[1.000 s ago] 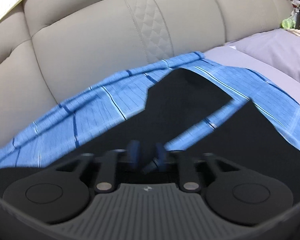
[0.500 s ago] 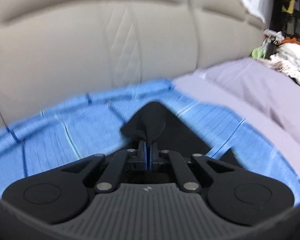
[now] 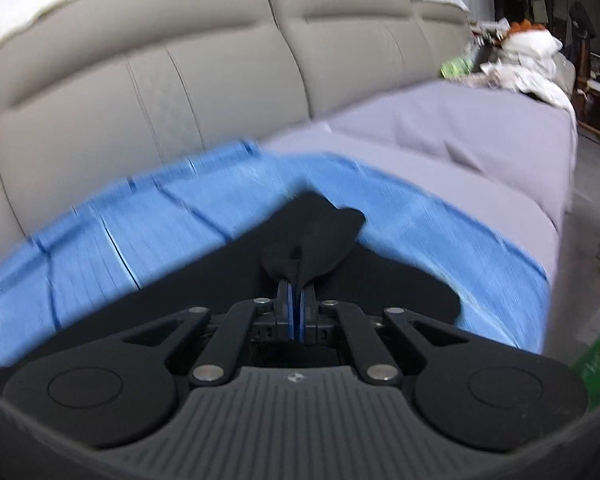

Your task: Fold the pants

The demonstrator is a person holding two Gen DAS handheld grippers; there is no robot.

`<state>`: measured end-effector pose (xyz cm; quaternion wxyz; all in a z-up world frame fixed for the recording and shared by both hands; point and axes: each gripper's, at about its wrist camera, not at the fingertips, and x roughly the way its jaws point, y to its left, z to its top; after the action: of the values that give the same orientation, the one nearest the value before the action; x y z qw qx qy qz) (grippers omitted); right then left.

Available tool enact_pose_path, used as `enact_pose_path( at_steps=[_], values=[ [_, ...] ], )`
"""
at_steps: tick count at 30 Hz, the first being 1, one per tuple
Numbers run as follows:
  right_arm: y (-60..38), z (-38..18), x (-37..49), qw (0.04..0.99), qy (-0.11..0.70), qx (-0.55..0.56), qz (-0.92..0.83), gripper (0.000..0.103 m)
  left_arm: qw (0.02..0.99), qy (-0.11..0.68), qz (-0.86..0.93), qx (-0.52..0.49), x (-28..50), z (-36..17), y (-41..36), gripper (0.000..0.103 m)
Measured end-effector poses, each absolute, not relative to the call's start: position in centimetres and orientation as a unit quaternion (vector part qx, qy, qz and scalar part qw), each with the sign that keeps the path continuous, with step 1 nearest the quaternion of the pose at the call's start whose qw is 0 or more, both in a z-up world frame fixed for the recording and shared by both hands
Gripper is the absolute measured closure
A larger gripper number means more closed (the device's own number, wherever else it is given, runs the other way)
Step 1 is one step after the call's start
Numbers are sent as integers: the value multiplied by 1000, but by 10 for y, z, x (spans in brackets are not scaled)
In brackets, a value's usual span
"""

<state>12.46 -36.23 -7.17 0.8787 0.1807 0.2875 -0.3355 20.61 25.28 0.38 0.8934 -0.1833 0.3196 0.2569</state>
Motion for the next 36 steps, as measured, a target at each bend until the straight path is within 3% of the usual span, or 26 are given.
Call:
enact_pose_path(
  at_steps=[3, 5, 9, 11, 17, 20, 23, 24, 25, 27, 28, 29, 36],
  values=[
    [-360, -88, 117, 868, 312, 192, -336, 97, 875, 357, 230, -233, 220, -10, 260, 71],
    [-355, -92, 116, 867, 316, 180, -340, 96, 864, 365, 226, -263, 237, -16, 262, 48],
    [-349, -95, 123, 870, 316, 155, -344, 96, 852, 369, 234, -287, 285, -28, 254, 33],
    [-349, -97, 124, 872, 318, 146, -344, 96, 855, 369, 248, -266, 311, -32, 244, 16],
    [-346, -112, 129, 873, 322, 128, -343, 95, 837, 414, 283, -220, 396, -67, 218, 13],
    [-344, -115, 129, 876, 317, 113, -345, 95, 816, 441, 321, -190, 423, -85, 209, 1],
    [-342, -117, 128, 880, 314, 102, -342, 94, 802, 452, 360, -153, 438, -98, 201, 0],
    [-341, -118, 128, 881, 312, 100, -341, 94, 804, 445, 368, -142, 438, -100, 197, 1],
    [-341, -118, 128, 882, 311, 99, -340, 94, 808, 437, 370, -136, 435, -99, 195, 9],
    [-342, -120, 128, 883, 308, 96, -340, 93, 825, 418, 361, -123, 429, -94, 190, 59],
    [-342, -120, 127, 884, 307, 95, -340, 93, 827, 416, 359, -121, 427, -90, 189, 96],
    [-342, -120, 127, 885, 305, 94, -339, 93, 825, 416, 362, -123, 424, -86, 190, 101],
    [-343, -118, 118, 890, 286, 111, -337, 93, 868, 340, 329, -152, 363, -20, 199, 101]
  ],
)
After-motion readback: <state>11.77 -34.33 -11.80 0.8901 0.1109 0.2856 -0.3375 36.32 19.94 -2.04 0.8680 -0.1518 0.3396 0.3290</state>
